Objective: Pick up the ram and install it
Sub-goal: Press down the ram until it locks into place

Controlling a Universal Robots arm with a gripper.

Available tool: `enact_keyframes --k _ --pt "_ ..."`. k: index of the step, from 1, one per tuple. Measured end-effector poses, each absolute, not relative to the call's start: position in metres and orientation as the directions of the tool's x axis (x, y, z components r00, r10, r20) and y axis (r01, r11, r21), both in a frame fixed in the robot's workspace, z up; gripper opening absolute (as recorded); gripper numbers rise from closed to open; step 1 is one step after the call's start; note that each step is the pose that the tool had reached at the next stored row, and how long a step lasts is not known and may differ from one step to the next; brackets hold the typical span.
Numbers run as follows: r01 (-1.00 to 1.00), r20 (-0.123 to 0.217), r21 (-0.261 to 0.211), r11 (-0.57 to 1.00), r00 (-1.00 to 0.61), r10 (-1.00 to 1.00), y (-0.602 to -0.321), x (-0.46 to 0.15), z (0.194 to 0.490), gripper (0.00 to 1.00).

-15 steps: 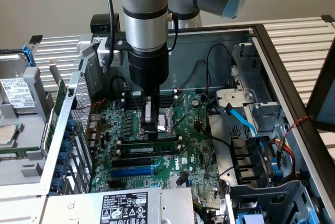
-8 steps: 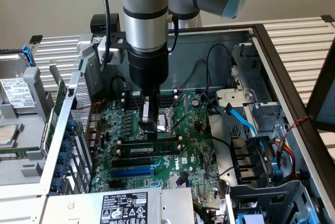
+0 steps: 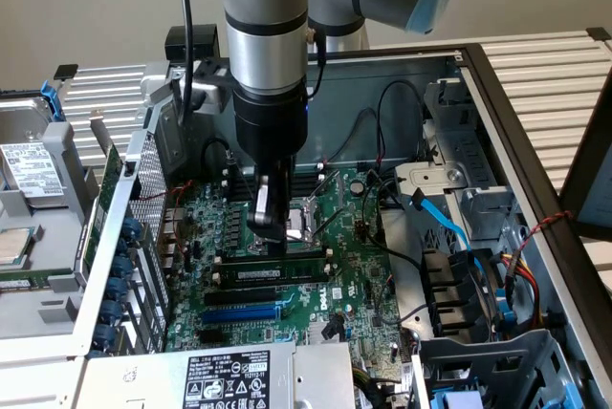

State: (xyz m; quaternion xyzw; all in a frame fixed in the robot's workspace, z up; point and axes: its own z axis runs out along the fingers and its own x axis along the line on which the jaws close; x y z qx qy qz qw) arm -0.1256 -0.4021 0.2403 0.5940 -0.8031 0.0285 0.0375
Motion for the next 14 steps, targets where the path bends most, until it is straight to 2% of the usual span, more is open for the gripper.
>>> enact_keyframes --k 14 --pt "-0.900 0.094 -0.001 0.436 -0.434 -0.896 -0.4020 -0.1256 0.2403 0.11"
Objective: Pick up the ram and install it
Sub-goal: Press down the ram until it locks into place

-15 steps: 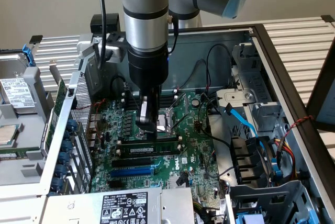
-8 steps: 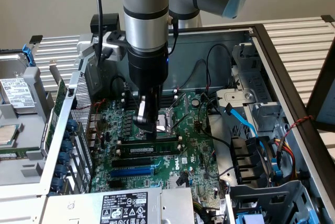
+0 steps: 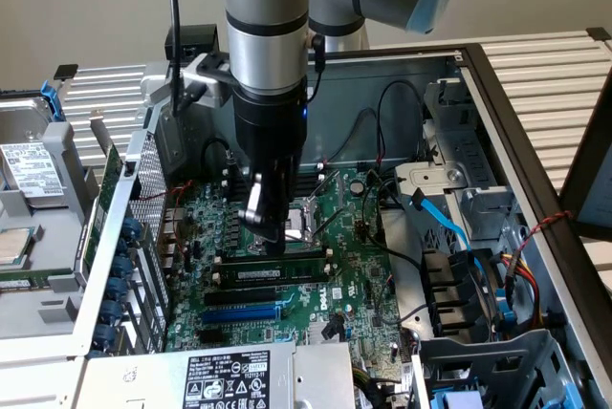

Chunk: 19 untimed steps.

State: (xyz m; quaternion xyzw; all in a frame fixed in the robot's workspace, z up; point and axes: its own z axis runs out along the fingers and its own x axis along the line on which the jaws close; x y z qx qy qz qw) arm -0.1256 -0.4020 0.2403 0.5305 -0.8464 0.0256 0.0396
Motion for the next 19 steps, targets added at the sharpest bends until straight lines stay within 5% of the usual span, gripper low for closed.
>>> enact_keyframes --k 19 --pt "-0.826 0.087 -0.012 0.563 -0.562 -0.823 -0.4021 -0.1262 0.2402 0.11"
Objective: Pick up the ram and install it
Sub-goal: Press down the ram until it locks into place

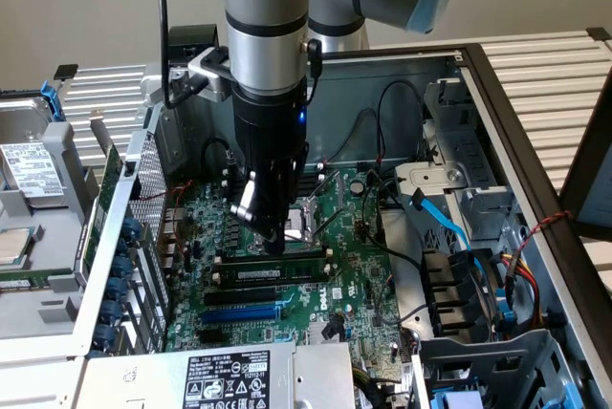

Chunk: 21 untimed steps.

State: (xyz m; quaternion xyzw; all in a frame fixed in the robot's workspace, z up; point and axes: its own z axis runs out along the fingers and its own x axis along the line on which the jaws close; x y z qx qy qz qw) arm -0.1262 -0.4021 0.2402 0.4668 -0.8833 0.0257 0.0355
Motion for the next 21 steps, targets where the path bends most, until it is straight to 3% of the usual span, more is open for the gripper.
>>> enact_keyframes --k 21 --pt "-0.689 0.069 -0.037 0.724 -0.724 -0.686 -0.4021 -0.1264 0.2403 0.11"
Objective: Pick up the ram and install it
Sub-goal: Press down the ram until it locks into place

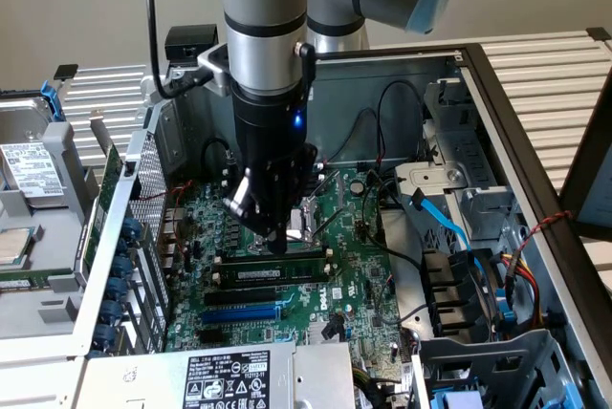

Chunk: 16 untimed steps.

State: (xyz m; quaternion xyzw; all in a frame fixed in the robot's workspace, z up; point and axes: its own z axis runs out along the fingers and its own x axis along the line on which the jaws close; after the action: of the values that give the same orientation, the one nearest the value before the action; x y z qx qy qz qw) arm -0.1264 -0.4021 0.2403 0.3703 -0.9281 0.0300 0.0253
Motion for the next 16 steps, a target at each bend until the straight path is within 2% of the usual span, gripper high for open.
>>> enact_keyframes --k 16 --pt "-0.526 0.068 -0.038 0.850 -0.850 -0.523 -0.4020 -0.1264 0.2403 0.11"
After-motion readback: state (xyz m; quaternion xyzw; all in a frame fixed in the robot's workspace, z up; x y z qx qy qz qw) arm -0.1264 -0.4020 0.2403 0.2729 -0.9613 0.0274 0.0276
